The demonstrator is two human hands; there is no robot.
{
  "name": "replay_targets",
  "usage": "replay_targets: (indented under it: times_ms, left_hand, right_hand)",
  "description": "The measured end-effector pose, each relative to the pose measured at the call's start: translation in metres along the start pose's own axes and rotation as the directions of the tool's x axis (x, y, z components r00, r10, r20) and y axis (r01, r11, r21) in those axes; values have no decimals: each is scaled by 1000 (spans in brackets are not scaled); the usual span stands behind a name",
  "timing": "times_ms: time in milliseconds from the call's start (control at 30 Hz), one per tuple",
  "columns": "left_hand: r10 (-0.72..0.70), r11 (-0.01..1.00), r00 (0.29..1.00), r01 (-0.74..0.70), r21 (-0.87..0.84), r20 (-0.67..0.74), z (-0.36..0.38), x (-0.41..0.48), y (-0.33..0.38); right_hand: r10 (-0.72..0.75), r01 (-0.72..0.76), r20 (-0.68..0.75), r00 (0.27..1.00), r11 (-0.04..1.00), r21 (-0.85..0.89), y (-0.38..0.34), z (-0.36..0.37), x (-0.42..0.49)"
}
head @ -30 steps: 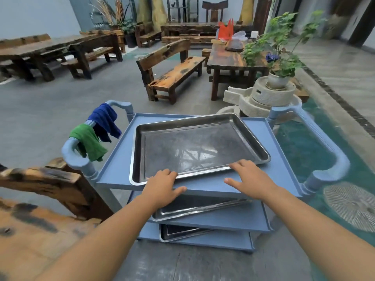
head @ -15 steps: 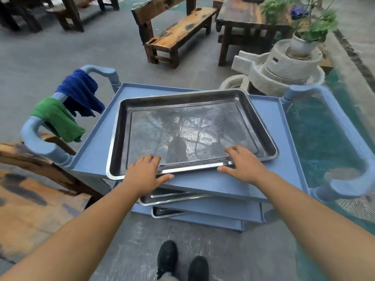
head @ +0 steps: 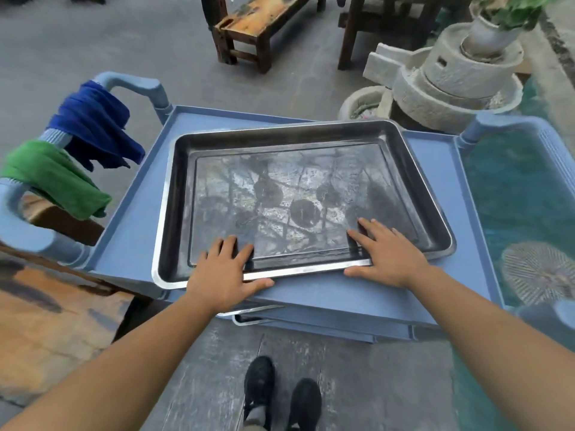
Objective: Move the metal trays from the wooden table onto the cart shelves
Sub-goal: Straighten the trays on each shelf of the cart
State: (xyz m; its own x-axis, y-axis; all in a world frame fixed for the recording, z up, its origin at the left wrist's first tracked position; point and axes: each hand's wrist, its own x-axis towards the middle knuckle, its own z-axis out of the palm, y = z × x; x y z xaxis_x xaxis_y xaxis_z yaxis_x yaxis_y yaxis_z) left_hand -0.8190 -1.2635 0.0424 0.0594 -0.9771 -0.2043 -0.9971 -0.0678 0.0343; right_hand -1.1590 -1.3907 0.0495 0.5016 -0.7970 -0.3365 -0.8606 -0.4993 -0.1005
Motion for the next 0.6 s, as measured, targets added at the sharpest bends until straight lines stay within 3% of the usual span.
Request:
replay_targets:
  times_ms: [600]
  left_hand:
    - [199, 979, 979, -200, 30, 52, -23, 94, -47]
  right_hand:
    - [222, -219, -11, 975, 969, 113, -27, 1, 18]
